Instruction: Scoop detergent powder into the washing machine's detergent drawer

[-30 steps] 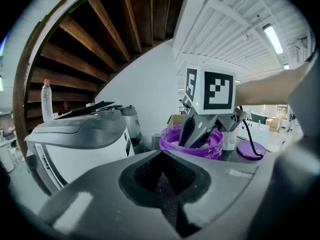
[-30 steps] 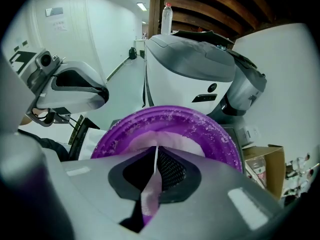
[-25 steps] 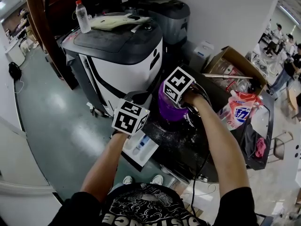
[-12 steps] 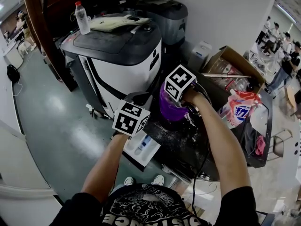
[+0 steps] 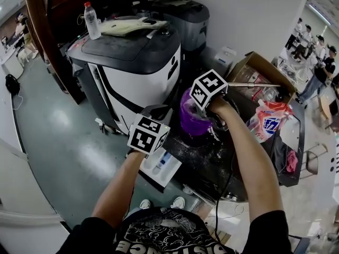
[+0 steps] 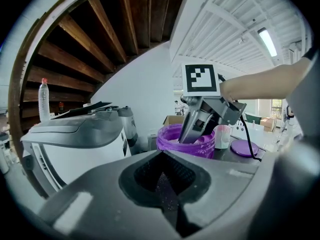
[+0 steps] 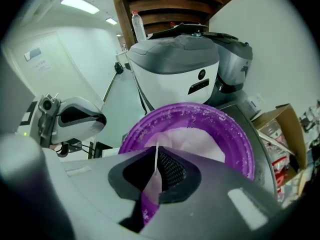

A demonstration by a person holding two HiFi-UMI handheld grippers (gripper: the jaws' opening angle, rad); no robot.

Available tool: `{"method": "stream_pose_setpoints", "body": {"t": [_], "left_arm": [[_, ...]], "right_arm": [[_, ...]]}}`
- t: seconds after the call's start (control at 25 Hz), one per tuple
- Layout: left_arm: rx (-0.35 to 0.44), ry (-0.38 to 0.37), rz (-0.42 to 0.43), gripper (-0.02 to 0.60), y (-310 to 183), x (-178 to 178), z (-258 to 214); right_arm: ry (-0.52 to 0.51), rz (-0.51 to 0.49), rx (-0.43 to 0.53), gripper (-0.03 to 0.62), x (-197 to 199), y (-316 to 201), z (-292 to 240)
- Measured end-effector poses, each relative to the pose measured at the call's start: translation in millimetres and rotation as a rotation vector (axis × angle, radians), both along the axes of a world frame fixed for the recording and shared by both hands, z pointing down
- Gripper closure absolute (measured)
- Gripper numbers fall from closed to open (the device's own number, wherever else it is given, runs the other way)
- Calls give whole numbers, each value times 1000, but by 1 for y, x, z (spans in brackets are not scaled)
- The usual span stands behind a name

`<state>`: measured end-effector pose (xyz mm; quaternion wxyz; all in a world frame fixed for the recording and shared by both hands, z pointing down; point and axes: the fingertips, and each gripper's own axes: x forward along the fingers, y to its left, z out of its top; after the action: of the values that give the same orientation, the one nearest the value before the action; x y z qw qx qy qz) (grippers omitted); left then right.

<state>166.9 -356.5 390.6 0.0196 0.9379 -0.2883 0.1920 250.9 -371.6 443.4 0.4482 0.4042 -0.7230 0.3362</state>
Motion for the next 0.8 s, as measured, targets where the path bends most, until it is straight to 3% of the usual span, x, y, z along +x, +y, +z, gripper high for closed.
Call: {"method": "stream_pose_setpoints", "body": {"t": [0.52, 0.8], "left_arm": [[7, 3, 28, 580, 3, 3, -5], [12, 4, 51, 580, 6, 8, -7]], "right_arm": [[-145, 176, 22, 555, 8, -3, -20], [-280, 287, 56, 554, 15, -4, -35]]}}
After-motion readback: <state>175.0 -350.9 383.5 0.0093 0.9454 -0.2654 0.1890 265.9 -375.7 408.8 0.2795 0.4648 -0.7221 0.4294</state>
